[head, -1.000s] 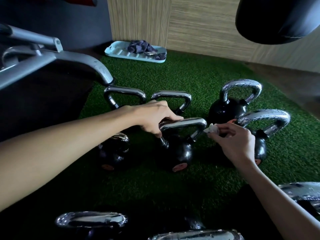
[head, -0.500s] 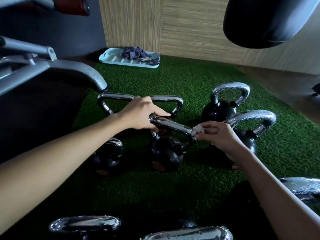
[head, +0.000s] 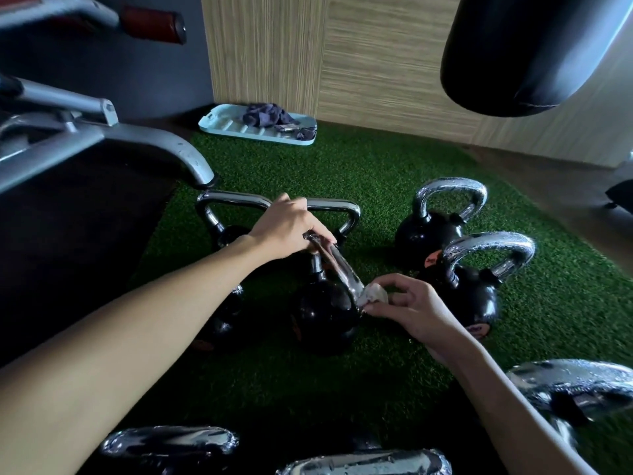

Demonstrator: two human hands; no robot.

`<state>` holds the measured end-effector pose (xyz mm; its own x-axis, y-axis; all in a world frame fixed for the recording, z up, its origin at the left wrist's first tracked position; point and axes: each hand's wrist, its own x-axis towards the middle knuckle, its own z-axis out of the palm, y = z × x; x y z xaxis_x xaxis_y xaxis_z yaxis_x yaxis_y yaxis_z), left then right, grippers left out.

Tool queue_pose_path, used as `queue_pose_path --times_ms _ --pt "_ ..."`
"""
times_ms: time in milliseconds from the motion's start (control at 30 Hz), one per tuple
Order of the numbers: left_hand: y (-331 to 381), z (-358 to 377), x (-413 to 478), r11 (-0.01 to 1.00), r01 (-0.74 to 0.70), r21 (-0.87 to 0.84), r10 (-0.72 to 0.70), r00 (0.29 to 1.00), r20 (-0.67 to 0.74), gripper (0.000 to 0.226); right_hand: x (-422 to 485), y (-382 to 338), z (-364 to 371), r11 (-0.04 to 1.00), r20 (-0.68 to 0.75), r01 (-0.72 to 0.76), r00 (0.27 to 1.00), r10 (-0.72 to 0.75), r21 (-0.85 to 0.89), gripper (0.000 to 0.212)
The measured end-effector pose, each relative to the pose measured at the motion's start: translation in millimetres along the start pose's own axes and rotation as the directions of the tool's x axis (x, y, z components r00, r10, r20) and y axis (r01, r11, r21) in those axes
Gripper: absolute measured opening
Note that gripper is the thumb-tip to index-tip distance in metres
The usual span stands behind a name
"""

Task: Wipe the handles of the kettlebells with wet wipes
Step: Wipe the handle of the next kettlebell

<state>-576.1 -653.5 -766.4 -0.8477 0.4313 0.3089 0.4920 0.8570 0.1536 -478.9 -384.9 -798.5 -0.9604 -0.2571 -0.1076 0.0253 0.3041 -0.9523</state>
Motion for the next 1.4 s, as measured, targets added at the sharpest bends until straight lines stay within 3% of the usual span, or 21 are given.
queue_pose_path --times_ms 100,167,267,367,467,600,767,967,1033,1133,1300,1400 --pt "13.4 0.4 3.3 0.989 0.072 -0.128 -0.063 0.995 0.072 0.044 -11.3 1.8 8.1 1.0 0.039 0.016 0.999 -0.016 0.017 0.031" --pt "16.7 -1.9 1.9 0.957 0.201 -0.211 -0.166 0.971 0.172 0.05 -14.1 1.8 7.7 0.999 0.041 0.022 0.999 -0.023 0.038 0.03" --pt "24.1 -10.5 -4.7 0.79 0.481 -0.38 -0.402 0.874 0.273 0.032 -13.8 3.0 5.9 0.998 0.069 0.025 0.997 -0.029 0.052 0.029" --pt "35.4 -8.7 -6.6 0.754 0.599 -0.269 -0.483 0.784 0.391 0.084 -6.7 6.3 -1.5 0.998 0.107 0.0 0.994 -0.007 0.062 0.035" --pt "45.9 0.6 -4.6 0.677 0.649 -0.346 -0.509 0.753 0.417 0.109 6.2 2.1 -16.5 0.998 0.148 -0.025 0.989 0.017 0.049 0.041" --pt "58.6 9.6 0.0 0.645 0.673 -0.363 -0.554 0.738 0.385 0.112 27.4 -5.2 -31.8 0.999 0.066 0.0 0.998 0.003 -0.053 0.034" --pt "59.6 12.7 -0.5 0.604 0.699 -0.382 -0.616 0.714 0.333 0.102 47.1 -1.6 -29.7 0.998 -0.088 0.028 0.996 -0.032 -0.048 0.032" --pt "27.3 12.6 -31.7 0.557 0.702 -0.444 -0.593 0.71 0.379 0.117 68.5 9.2 -6.5 0.997 -0.156 0.035 0.987 -0.045 -0.065 0.032" --pt "14.1 5.7 -44.0 0.564 0.694 -0.447 -0.562 0.72 0.408 0.113 78.7 12.6 2.8 0.997 -0.178 0.013 0.984 -0.026 -0.074 0.037" --pt "-2.0 -5.4 -58.3 0.569 0.681 -0.461 -0.51 0.731 0.452 0.1 96.1 14.3 21.8 0.993 -0.181 0.006 0.983 -0.028 -0.122 0.04" --pt "-20.6 -11.4 -64.4 0.577 0.667 -0.472 -0.401 0.735 0.547 0.128 117.1 16.1 55.4 0.945 -0.056 0.089 0.992 -0.111 -0.313 0.036" --pt "-19.9 -12.8 -65.2 0.584 0.649 -0.487 -0.371 0.747 0.552 0.122 120.7 23.7 67.7 0.911 -0.026 0.141 0.986 -0.164 -0.387 0.033"
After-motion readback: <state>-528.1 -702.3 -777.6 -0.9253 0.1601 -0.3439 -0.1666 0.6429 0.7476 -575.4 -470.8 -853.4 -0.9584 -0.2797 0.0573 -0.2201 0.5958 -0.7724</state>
